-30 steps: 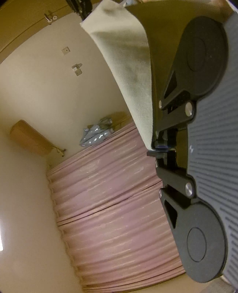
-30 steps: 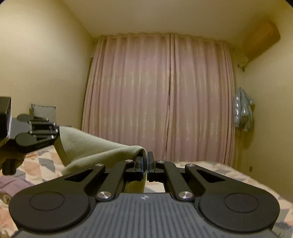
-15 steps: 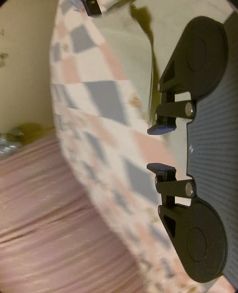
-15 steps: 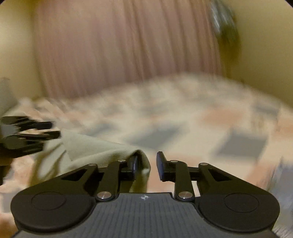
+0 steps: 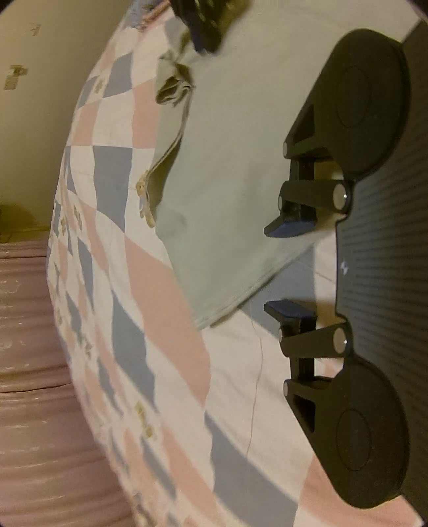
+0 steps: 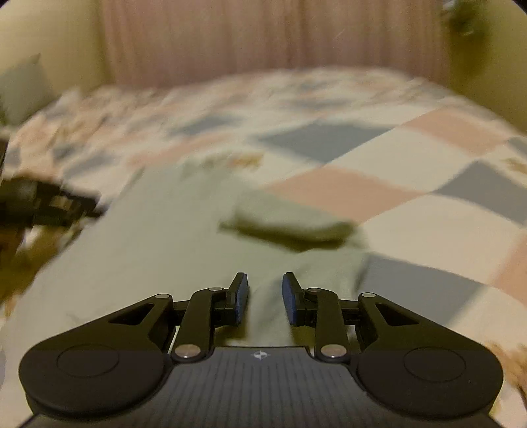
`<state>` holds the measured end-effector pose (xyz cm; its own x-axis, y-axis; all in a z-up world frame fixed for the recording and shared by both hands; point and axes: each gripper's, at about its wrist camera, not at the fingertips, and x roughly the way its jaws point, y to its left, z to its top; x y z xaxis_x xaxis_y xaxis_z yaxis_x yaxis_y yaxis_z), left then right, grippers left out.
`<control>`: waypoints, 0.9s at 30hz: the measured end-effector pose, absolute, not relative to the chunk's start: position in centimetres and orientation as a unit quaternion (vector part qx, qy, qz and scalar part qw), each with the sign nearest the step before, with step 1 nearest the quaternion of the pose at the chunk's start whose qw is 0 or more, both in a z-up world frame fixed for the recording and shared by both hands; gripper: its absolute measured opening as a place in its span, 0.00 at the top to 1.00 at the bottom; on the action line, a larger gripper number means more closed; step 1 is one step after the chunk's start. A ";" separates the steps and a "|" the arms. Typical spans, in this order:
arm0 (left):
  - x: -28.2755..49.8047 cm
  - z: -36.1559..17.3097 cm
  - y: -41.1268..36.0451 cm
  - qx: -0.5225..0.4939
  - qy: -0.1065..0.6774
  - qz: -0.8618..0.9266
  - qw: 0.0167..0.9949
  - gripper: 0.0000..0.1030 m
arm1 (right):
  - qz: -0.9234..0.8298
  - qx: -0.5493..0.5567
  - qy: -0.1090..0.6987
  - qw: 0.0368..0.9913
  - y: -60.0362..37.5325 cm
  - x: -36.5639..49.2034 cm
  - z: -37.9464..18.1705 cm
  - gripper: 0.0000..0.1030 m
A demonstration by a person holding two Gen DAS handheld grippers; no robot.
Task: Fold clothes
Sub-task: 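Lay the shirt flat on the quilt and open both grippers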
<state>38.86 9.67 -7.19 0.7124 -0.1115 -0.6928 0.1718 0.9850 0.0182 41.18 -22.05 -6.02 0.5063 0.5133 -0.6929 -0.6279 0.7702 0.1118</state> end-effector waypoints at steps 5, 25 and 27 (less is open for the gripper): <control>40.9 -7.7 10.1 0.019 0.372 -0.077 0.925 0.50 | 0.317 -0.112 0.355 0.872 -20.8 46.7 -6.2 0.76; 26.5 -4.6 10.0 0.014 0.346 -0.099 0.933 0.48 | 0.244 0.075 0.357 0.899 -32.6 29.9 -4.5 0.57; 22.9 -4.4 9.8 0.015 0.352 -0.106 0.930 0.46 | 0.243 0.097 0.368 0.892 -33.1 26.9 -4.8 0.57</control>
